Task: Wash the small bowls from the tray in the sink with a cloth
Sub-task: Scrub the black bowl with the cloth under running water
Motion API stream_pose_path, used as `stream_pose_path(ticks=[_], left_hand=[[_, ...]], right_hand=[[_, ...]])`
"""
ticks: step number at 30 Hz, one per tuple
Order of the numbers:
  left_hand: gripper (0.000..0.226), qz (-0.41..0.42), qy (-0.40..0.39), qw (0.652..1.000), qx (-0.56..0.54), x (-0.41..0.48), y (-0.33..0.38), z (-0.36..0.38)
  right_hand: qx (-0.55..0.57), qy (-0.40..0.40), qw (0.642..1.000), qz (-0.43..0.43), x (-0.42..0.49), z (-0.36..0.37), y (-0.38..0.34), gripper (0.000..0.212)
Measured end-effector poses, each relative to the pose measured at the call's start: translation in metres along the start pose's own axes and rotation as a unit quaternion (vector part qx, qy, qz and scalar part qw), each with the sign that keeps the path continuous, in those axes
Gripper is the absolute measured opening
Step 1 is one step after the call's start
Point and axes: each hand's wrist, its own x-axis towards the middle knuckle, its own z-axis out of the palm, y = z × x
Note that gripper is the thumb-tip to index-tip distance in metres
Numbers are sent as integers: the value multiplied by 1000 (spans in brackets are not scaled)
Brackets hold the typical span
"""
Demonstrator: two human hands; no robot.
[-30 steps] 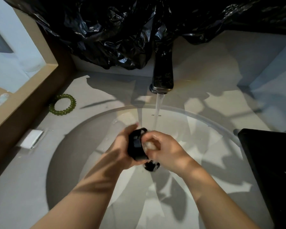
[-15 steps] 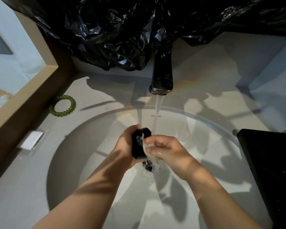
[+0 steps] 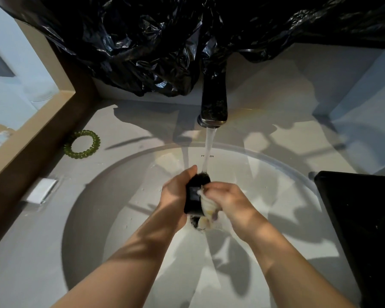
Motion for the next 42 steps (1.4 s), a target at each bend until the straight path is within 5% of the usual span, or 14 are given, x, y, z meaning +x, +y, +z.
stream_pose_path(ticks=[5, 8, 13, 21, 27, 29, 32, 34, 37, 40, 42], left_hand=[[36, -19, -17, 999, -45, -2, 0, 3], [30, 38, -36, 998, 40, -10, -2, 7], [31, 1, -114, 992, 62, -14, 7, 3], [37, 47, -6, 999, 3, 1, 7, -3], [40, 77, -102, 991, 46, -12, -3, 6], [35, 124, -49, 988, 80, -7, -6, 8], [24, 172, 70, 977, 101, 6, -4, 7], [28, 109, 100, 989, -10, 9, 0, 3], [46, -32, 24, 985, -165, 4, 1, 0], [50, -20, 8, 994, -112, 2, -7, 3], [44, 90, 22, 995, 25, 5, -11, 6]], right_hand=[[236, 57, 970, -18, 4, 5, -1, 16], [295, 111, 949, 3, 11, 3, -1, 16], [361, 114, 924, 50, 13, -7, -6, 13], [119, 100, 987, -47, 5, -9, -10, 22], [156, 115, 979, -67, 7, -2, -6, 15], [88, 150, 984, -36, 7, 5, -2, 15], [-41, 83, 996, -9, 2, 15, 3, 16], [-116, 30, 993, -23, -1, 22, 6, 26], [-208, 45, 966, -144, 2, 30, 10, 26], [-187, 93, 967, -149, 6, 26, 6, 23], [-74, 114, 985, -104, 5, 24, 2, 25]])
